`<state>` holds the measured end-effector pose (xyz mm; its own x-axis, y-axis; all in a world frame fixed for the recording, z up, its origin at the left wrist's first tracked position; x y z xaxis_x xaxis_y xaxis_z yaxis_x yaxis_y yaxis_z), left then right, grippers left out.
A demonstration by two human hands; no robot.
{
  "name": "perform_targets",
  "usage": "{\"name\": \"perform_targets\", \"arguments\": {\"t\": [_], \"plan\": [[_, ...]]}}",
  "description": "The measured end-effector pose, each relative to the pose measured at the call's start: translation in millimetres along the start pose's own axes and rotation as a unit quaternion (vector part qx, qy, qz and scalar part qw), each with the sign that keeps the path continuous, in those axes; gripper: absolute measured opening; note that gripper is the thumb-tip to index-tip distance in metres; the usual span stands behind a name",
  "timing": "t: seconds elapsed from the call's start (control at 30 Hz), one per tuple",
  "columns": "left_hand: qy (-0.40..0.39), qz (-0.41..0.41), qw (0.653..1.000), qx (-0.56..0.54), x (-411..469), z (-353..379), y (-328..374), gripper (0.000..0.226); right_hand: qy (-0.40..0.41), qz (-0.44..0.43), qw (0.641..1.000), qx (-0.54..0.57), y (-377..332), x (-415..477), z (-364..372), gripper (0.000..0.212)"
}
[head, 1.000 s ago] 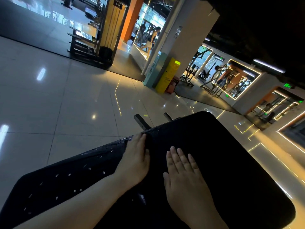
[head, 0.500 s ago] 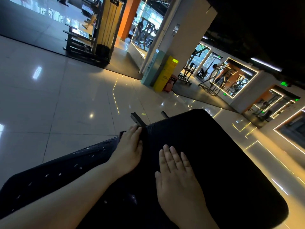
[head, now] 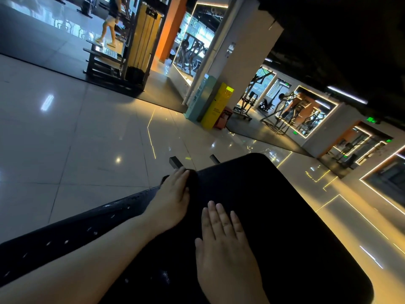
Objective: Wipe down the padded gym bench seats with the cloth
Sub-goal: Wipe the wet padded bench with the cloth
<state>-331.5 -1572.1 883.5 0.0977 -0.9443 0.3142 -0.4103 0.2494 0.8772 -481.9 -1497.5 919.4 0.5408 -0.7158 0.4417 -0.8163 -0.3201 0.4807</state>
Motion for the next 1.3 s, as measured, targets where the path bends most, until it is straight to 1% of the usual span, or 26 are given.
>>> {"name": "perform_targets", "arguments": {"t": [0.1,0.17,0.2,0.27,0.33,0.4,0.5,0.57,0.6,0.67,0.7,0.73,0.77,0.87,0.93,0.97,1.03,1.1,1.17,1.23,1.27,1.3], "plan": [[-0.059,0.083,0.995,0.002,-3.7,9.8,28.6,0.057,0.007,0.009,1.000,0.008,-1.7,1.4,-3.2,0.064],[-0.091,0.129,0.987,0.012,-20.5,7.0,26.6,0.056,0.009,0.019,1.000,0.008,-3.2,2.6,-2.0,0.065],[-0.096,0.134,0.986,0.019,-28.8,4.0,18.6,0.055,0.008,0.023,1.000,0.014,-3.7,2.8,-0.3,0.066],[-0.081,0.106,0.991,0.027,-31.7,-5.6,-3.5,0.056,0.009,0.030,0.999,0.028,-3.8,4.1,3.9,0.067],[-0.059,0.052,0.997,0.013,-14.8,-9.7,-18.6,0.056,0.012,0.030,0.999,0.027,-2.1,7.0,6.9,0.068],[-0.041,0.014,0.999,-0.014,8.1,-8.7,-14.5,0.054,0.002,0.028,0.999,0.019,-0.9,7.6,6.4,0.067],[-0.041,0.026,0.998,-0.037,24.5,-1.1,10.9,0.054,-0.018,0.039,0.999,0.015,-0.7,5.6,2.1,0.066],[-0.065,0.076,0.995,-0.016,12.3,3.2,26.0,0.057,-0.018,0.046,0.999,0.003,0.0,5.5,-2.5,0.063],[-0.083,0.108,0.991,0.000,0.8,4.2,30.2,0.058,-0.029,0.058,0.998,0.000,0.2,5.0,-3.2,0.066],[-0.121,0.149,0.981,0.021,-23.8,4.5,26.1,0.060,-0.081,0.094,0.992,0.014,0.4,4.2,-3.5,0.088],[-0.134,0.148,0.979,0.032,-33.7,0.8,18.9,0.060,-0.096,0.108,0.989,0.021,0.1,4.0,-3.1,0.096],[-0.135,0.137,0.980,0.044,-38.6,-3.7,8.0,0.060,-0.101,0.111,0.988,0.021,0.2,4.2,-2.3,0.098],[-0.125,0.122,0.983,0.052,-39.4,-8.8,-1.9,0.060,-0.101,0.109,0.989,0.015,0.7,4.9,-2.3,0.096],[-0.069,0.057,0.996,0.031,-20.7,-15.5,-17.4,0.060,-0.083,0.079,0.993,-0.006,1.6,4.6,-5.2,0.071],[-0.047,0.022,0.998,0.023,-10.4,-9.2,-9.8,0.059,-0.099,0.070,0.993,-0.013,2.3,1.3,-5.9,0.071],[-0.043,0.026,0.998,0.024,-10.3,-4.5,-3.9,0.059,-0.097,0.067,0.993,-0.016,2.6,0.3,-6.4,0.069],[-0.060,0.068,0.996,0.016,-23.4,1.0,10.6,0.058,-0.087,0.065,0.994,-0.021,2.3,-0.1,-6.1,0.068],[-0.106,0.121,0.987,0.018,-47.4,-1.1,14.9,0.058,-0.074,0.065,0.995,-0.018,2.9,-0.6,-6.1,0.067],[-0.141,0.154,0.977,0.030,-71.9,-8.1,5.5,0.057,-0.068,0.063,0.996,-0.017,3.6,-2.2,-6.8,0.067],[-0.150,0.151,0.976,0.041,-88.8,-20.0,-10.7,0.056,-0.063,0.051,0.997,-0.016,3.3,-4.0,-6.1,0.064],[-0.143,0.137,0.979,0.047,-91.5,-25.5,-21.2,0.056,-0.059,0.048,0.997,-0.015,2.7,-4.7,-6.0,0.062],[-0.127,0.118,0.984,0.050,-89.3,-30.1,-29.7,0.056,-0.062,0.052,0.997,-0.010,2.8,-5.1,-6.7,0.064]]}}
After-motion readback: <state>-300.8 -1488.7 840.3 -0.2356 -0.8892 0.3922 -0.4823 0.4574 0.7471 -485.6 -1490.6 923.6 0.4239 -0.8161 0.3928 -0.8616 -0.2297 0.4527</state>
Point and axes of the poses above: each hand's wrist, its own x-axis towards the middle knuckle, its own z-axis out of the palm, y = z × x, the point moved 4 cm from there along x, towards the middle knuckle, and after that the axes turned 7 degrees about -x, right-handed, at the moved point
